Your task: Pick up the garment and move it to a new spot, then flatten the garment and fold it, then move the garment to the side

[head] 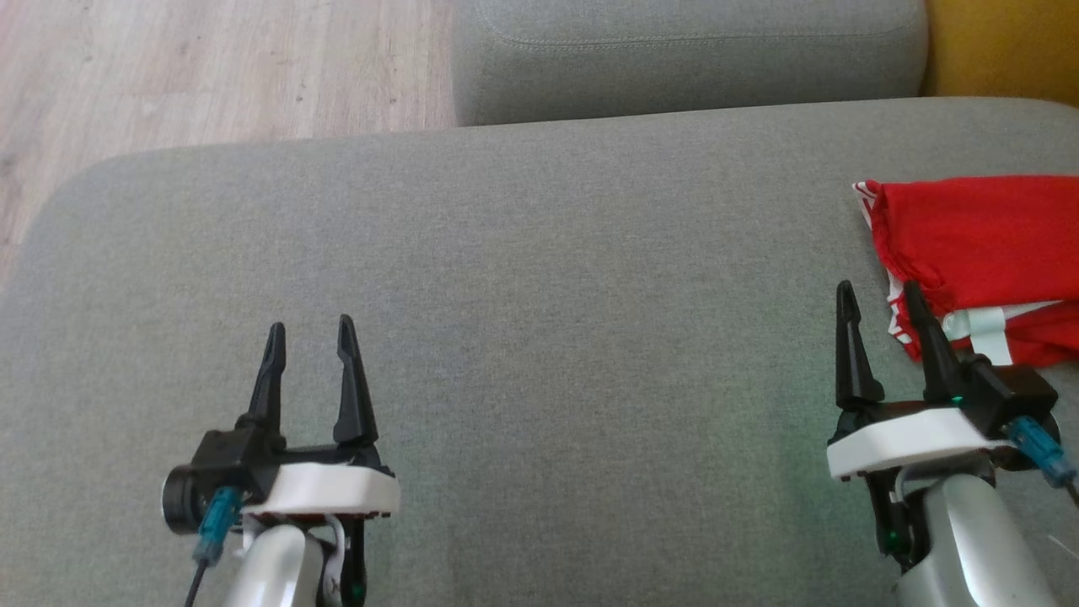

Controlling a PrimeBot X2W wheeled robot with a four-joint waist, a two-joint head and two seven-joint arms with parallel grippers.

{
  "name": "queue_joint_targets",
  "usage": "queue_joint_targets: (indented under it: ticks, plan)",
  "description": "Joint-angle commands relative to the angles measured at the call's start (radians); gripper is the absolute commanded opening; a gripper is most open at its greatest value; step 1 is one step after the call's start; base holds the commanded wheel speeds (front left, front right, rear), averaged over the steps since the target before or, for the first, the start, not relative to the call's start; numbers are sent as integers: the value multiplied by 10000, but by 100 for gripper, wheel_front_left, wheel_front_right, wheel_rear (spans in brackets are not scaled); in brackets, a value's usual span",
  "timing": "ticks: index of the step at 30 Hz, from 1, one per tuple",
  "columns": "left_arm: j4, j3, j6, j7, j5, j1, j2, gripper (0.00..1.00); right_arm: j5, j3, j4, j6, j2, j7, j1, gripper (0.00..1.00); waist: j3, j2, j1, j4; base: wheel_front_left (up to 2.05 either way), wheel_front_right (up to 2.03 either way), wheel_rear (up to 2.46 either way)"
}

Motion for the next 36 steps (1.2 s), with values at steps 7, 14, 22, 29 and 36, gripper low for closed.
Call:
queue_joint_targets:
  ticks: [7,14,22,29,36]
  plan:
    - [-294,425,-17,-51,-469,-335,54,100,122,298,-425,-7,-3,-135,-188,100,107,-1,0,-61,0,0,0]
    - [479,47,-40,19,-611,172,-8,0,113,79,408,0,33,25,118,0,192,-1,2,-91,0,0,0]
    - [586,246,-174,253,-1412,301,-1,0,1029,-7,484,1,32,274,250,0,150,-1,2,-107,0,0,0]
    - [530,420,-291,460,-2113,306,3,0,1839,-55,376,1,30,463,285,0,114,-1,2,-120,0,0,0]
    - [475,594,-408,666,-2811,312,6,0,2644,-112,279,0,28,660,311,0,78,-1,2,-133,0,0,0]
